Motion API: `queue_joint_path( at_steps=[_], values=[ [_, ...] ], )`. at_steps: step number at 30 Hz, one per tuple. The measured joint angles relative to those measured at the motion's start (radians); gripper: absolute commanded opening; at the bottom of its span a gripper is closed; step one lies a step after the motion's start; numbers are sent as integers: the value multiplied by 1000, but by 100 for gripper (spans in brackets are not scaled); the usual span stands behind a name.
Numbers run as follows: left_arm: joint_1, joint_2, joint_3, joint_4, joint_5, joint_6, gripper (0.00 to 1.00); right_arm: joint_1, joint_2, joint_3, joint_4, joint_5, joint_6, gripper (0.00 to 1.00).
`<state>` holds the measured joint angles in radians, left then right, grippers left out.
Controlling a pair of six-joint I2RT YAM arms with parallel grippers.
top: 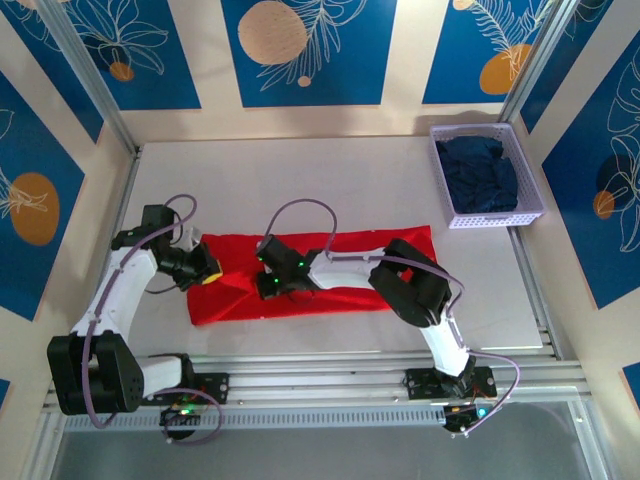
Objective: Fold the inside-out t-shirt
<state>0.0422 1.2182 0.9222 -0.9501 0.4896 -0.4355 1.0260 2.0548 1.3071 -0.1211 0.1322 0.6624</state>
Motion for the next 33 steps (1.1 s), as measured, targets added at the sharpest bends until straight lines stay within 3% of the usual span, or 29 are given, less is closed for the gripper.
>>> queue_joint_path(
  at_steps=[11,28,33],
  values=[
    [0,-21,-78,38,-7,-5,0,1,-160,-79,-93,-5,-9,3],
    [-37,-18,-174,75,-11,-64,0,-32,-225,-92,-248,-17,-55,4],
    [-79,24,-174,71,-11,-80,16,-52,-226,-93,-274,-41,-69,8]
  ],
)
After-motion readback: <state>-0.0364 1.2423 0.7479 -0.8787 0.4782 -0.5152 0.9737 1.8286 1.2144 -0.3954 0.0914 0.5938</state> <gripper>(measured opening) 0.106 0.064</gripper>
